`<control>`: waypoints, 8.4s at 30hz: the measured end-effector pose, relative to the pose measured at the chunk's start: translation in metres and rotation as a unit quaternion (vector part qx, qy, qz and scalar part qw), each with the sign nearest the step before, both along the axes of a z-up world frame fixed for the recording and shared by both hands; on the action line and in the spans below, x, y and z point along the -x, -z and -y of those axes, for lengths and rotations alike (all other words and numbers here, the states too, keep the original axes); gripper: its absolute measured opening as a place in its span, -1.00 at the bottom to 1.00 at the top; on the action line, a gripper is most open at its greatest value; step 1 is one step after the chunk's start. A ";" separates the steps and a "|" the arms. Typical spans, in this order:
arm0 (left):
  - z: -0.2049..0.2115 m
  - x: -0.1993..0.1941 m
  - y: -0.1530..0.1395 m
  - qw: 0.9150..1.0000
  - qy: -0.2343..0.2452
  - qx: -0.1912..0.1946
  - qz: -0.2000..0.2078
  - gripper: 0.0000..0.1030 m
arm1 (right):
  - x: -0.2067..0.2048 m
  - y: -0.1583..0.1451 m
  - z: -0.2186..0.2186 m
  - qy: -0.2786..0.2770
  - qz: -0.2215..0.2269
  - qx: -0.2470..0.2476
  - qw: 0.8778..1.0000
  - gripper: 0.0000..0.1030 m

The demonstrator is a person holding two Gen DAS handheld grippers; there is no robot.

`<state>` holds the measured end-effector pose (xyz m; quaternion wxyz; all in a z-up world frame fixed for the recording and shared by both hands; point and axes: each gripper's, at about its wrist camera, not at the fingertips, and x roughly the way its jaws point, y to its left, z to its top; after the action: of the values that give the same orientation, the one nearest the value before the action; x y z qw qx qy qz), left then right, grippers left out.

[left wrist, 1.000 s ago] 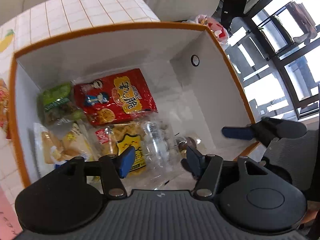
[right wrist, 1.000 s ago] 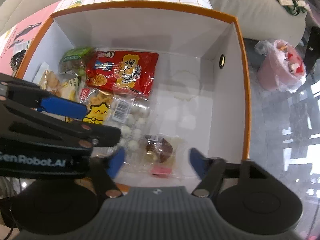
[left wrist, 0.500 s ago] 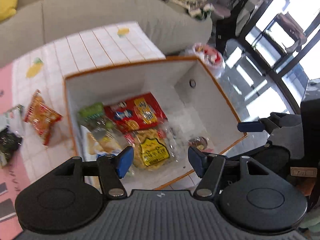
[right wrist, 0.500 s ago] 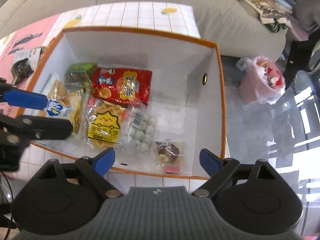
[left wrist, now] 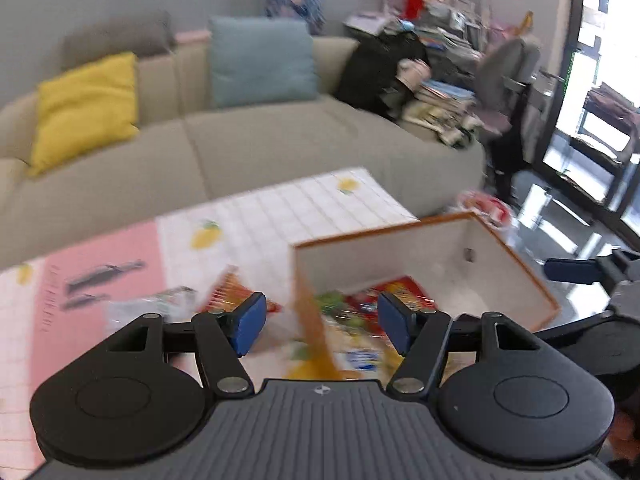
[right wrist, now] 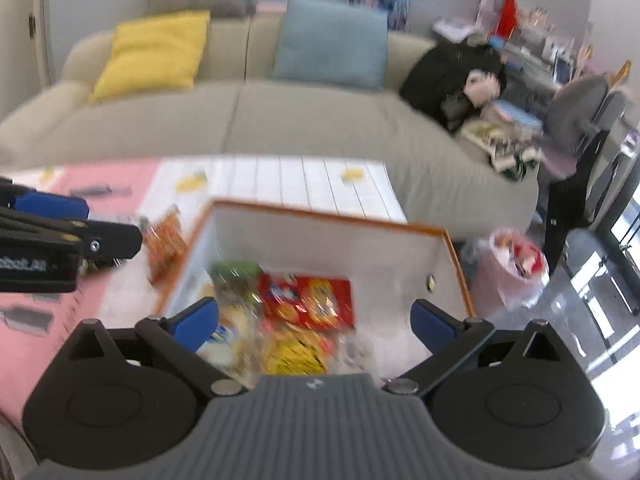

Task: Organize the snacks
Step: 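Withdraw both tools from the box toward the seaweed pack and fries bag, then grasp the dark seaweed pack with the left tool while the right tool grasps the red Mimi fries bag, then lift both packets and carry them over the orange box, then open both tools to drop the seaweed pack and fries bag into the box, then withdraw both tools from the box toward the white-green packet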

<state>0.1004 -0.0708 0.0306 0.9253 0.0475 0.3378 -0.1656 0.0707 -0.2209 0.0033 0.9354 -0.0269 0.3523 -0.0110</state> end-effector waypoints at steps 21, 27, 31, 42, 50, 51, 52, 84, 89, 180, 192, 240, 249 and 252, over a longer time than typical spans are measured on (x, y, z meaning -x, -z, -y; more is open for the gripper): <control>-0.141 0.031 0.042 0.993 -0.116 0.014 -0.023 0.45 | 0.015 0.026 -0.150 -0.082 0.074 -0.005 0.994 0.93; -0.164 0.021 0.061 0.990 -0.131 0.025 -0.049 0.45 | -0.001 0.043 -0.169 -0.103 0.046 -0.008 0.994 0.93; -0.169 0.007 0.071 0.991 -0.120 0.022 -0.059 0.45 | -0.016 0.056 -0.178 -0.116 0.040 0.009 0.992 0.93; -0.178 -0.052 0.097 0.994 -0.064 0.028 -0.078 0.45 | -0.081 0.091 -0.198 -0.146 0.023 0.088 0.985 0.84; -0.178 -0.101 0.119 0.995 0.035 -0.005 -0.089 0.46 | -0.136 0.107 -0.198 -0.202 -0.019 0.119 0.972 0.72; -0.176 -0.105 0.121 0.995 0.046 -0.013 -0.088 0.46 | -0.144 0.109 -0.196 -0.210 -0.029 0.117 0.970 0.72; -0.175 -0.109 0.124 0.995 0.056 -0.022 -0.086 0.46 | -0.151 0.110 -0.195 -0.215 -0.040 0.116 0.969 0.72; -0.161 -0.131 0.172 0.982 -0.033 0.023 -0.185 -0.22 | -0.187 0.145 -0.176 -0.134 -0.159 -0.042 0.977 -0.10; -0.166 -0.104 0.172 0.973 -0.088 0.054 -0.206 -0.22 | -0.152 0.149 -0.168 -0.105 -0.163 -0.105 0.975 -0.12; 0.153 -0.136 0.101 0.975 0.120 0.034 -0.185 -0.21 | -0.129 0.087 0.124 -0.075 -0.172 0.029 0.982 -0.22; 0.165 -0.167 0.136 0.966 0.103 0.038 -0.234 -0.21 | -0.156 0.114 0.123 -0.108 -0.192 0.054 0.974 -0.22; 0.025 -0.058 0.013 0.993 0.041 0.017 -0.114 0.09 | -0.070 0.015 0.028 -0.039 -0.105 -0.055 0.992 0.93; -0.044 -0.021 0.016 0.997 -0.030 0.003 -0.065 0.13 | -0.035 0.011 -0.021 -0.004 -0.045 -0.087 0.995 0.94; -0.071 -0.012 0.024 0.997 -0.065 0.001 -0.049 0.14 | -0.025 0.016 -0.042 0.025 -0.022 -0.071 0.997 0.94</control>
<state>0.1125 0.0000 0.0071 0.9165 0.0163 0.3849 -0.1075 0.0958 -0.1785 -0.0125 0.9264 0.0487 0.3734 -0.0088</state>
